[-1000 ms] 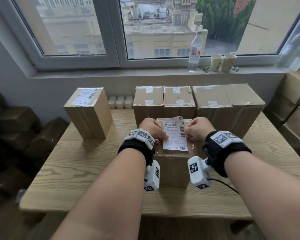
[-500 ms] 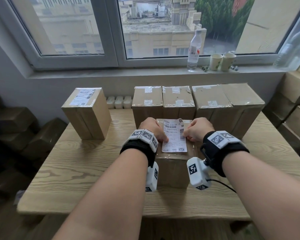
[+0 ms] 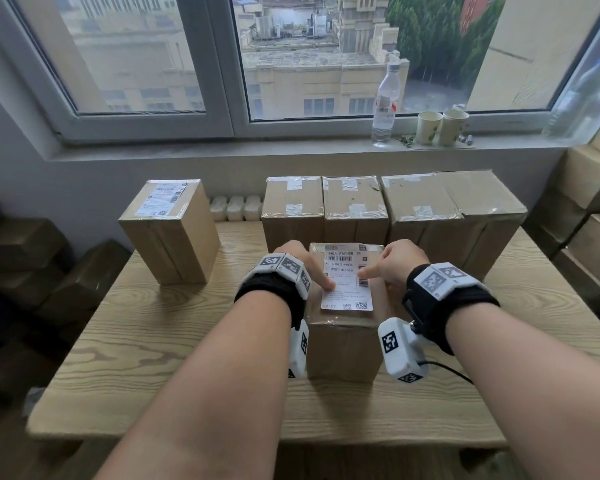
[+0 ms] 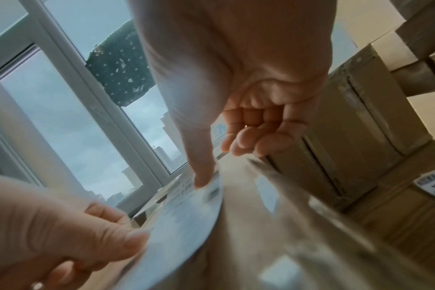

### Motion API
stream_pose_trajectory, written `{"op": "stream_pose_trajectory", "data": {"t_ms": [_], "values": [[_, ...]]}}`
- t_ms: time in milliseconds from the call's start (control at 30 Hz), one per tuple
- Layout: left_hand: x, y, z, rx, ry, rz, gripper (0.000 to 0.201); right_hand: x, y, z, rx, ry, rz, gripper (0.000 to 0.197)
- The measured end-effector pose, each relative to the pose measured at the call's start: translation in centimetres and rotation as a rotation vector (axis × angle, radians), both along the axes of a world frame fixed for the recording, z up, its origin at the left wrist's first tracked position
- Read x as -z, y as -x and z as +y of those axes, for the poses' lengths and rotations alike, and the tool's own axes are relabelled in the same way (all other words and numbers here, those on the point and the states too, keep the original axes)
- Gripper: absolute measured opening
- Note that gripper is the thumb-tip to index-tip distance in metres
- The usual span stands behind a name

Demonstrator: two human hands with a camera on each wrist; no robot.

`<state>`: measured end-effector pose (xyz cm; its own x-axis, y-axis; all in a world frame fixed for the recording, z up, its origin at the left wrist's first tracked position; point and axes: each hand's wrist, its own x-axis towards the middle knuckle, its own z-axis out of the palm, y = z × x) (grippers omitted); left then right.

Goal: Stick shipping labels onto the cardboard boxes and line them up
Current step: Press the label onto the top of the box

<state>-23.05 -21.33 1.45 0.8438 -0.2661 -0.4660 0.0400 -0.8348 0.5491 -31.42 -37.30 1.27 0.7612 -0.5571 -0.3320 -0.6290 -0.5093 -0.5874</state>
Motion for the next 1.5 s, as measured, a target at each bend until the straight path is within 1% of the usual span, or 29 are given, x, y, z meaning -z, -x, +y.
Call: {"op": "stream_pose_trajectory", "data": {"t_ms": [100, 200, 267, 367, 433, 567, 633, 800, 1067, 1200, 1333, 1367, 1400, 1433, 1467, 1500], "values": [[-0.3, -1.2, -0.3, -0.026, 0.013, -0.051, 0.045, -0.4, -0.4, -0.7, 0.036, 0.015, -0.072, 0.038], [-0.5, -2.5, -1.2, -0.02, 0.047, -0.084, 0.047, -0.7, -0.9, -1.3, 0.047, 0.047, -0.112, 0.034], [-0.4, -3.3, -1.8, 0.007, 0.053, -0.103, 0.05, -0.7, -1.4, -1.6, 0.042, 0.047, -0.096, 0.038], [-0.1, -4.1, -2.5, 0.038, 0.047, -0.115, 0.059, -0.6, -2.2, -1.6, 0.011, 0.043, -0.046, 0.051], [0.2, -4.6, -2.9, 0.056, 0.044, -0.106, 0.058, -0.7, -2.8, -1.5, -0.021, 0.054, -0.003, 0.056], [1.0, -5.4, -3.5, 0.074, 0.056, -0.06, 0.047, -0.5, -3.8, -1.4, -0.035, 0.03, 0.047, 0.046], [1.3, -5.6, -3.7, 0.074, 0.058, -0.05, 0.044, -0.2, -4.1, -1.4, -0.042, 0.025, 0.071, 0.044], [2.0, -5.7, -3.9, 0.054, 0.065, -0.052, 0.046, 0.2, -4.5, -1.5, -0.045, 0.031, 0.094, 0.04], [1.9, -5.6, -3.9, 0.045, 0.077, -0.031, 0.045, 0.4, -4.7, -1.5, -0.047, 0.023, 0.093, 0.035], [1.9, -5.7, -3.6, 0.026, 0.11, -0.012, 0.034, 0.6, -4.5, -1.8, -0.001, -0.011, 0.049, 0.024], [2.1, -5.8, -3.0, -0.022, 0.18, 0.024, 0.013, 0.7, -4.2, -2.3, 0.042, -0.07, 0.002, 0.012], [2.2, -5.7, -2.9, -0.036, 0.192, 0.017, 0.006, 0.6, -4.1, -2.3, 0.051, -0.079, -0.007, 0.009], [2.2, -5.7, -2.8, -0.051, 0.204, 0.002, 0.004, 0.5, -4.0, -2.4, 0.059, -0.085, -0.014, 0.009], [2.2, -5.7, -2.7, -0.063, 0.213, -0.014, 0.007, 0.4, -3.9, -2.3, 0.064, -0.09, -0.018, 0.013], [2.1, -5.6, -2.6, -0.072, 0.214, -0.025, 0.011, 0.3, -3.7, -2.2, 0.062, -0.094, -0.015, 0.023], [2.0, -5.4, -2.4, -0.073, 0.205, -0.033, 0.021, 0.1, -3.5, -2.1, 0.051, -0.098, -0.004, 0.036]]}}
